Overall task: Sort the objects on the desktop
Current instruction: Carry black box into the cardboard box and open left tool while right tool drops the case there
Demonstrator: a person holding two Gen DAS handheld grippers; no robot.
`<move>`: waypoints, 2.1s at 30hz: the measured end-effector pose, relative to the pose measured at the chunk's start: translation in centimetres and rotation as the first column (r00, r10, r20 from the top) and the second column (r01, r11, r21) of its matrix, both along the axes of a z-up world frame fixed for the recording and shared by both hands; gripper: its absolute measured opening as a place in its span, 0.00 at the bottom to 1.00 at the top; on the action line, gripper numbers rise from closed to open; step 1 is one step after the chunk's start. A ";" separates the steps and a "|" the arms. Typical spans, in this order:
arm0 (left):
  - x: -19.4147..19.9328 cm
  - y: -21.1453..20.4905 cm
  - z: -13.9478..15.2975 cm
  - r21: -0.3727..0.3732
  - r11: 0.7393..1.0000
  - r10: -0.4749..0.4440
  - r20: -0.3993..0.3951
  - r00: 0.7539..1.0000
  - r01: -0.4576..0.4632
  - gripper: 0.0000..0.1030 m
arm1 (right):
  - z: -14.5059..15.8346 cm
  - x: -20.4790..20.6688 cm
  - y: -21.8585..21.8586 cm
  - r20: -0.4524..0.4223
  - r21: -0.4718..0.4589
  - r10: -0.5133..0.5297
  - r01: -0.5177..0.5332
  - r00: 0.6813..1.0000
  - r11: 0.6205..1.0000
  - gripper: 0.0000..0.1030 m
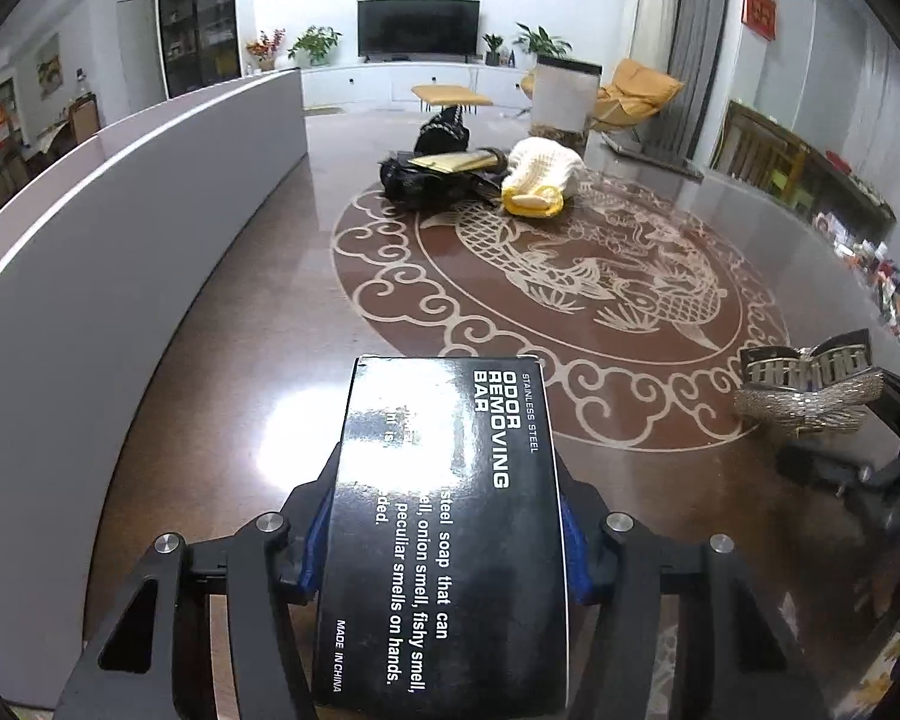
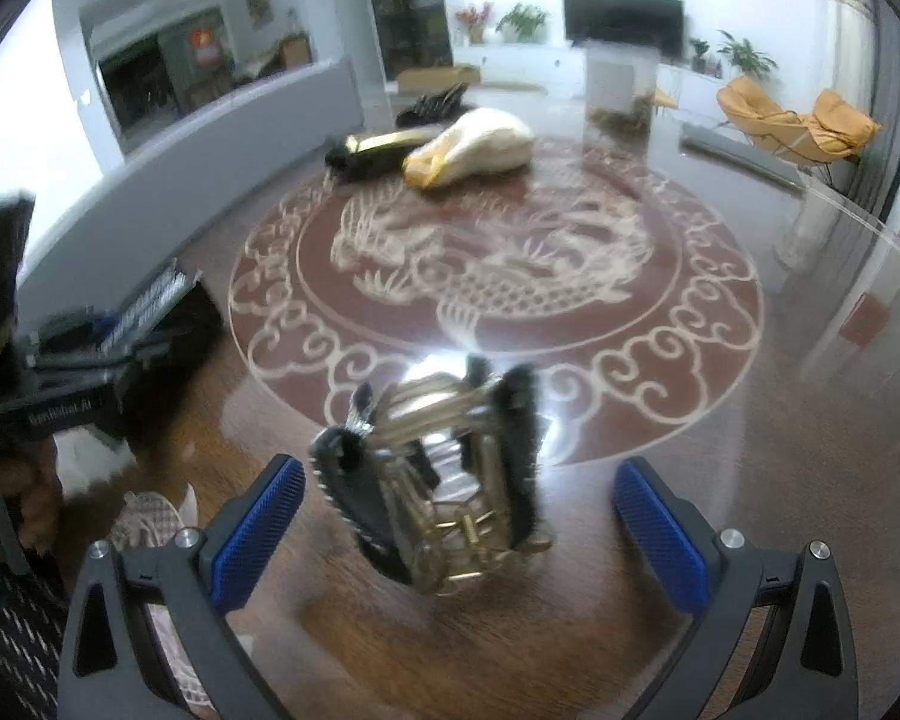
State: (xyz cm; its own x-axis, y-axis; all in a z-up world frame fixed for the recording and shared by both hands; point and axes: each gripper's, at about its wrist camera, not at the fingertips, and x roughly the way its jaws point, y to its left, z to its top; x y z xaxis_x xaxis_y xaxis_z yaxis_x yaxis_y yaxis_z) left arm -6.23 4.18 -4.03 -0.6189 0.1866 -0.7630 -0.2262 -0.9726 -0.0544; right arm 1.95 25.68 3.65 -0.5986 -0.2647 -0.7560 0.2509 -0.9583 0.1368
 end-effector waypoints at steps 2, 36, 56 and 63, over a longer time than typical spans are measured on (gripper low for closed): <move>0.1 -0.2 -0.1 0.011 1.000 0.004 0.006 1.000 -0.004 0.56 | -0.2 -0.5 0.4 0.019 -0.016 -0.023 0.024 1.000 1.000 1.00; -2.8 -25.9 14.2 0.143 0.919 0.380 -0.064 0.923 -0.369 0.56 | 15.7 -16.7 -30.6 -0.161 -0.157 0.418 -0.442 0.894 0.883 0.48; -3.3 -23.7 13.2 0.175 0.889 0.430 -0.002 0.903 -0.423 0.65 | 11.7 -12.7 -23.6 -0.146 0.044 0.341 -0.338 0.929 0.940 1.00; 2.3 -7.2 13.8 0.191 0.981 0.058 -0.093 0.994 -0.039 0.99 | 3.4 -4.5 -6.4 -0.025 0.198 0.103 -0.096 0.994 0.975 1.00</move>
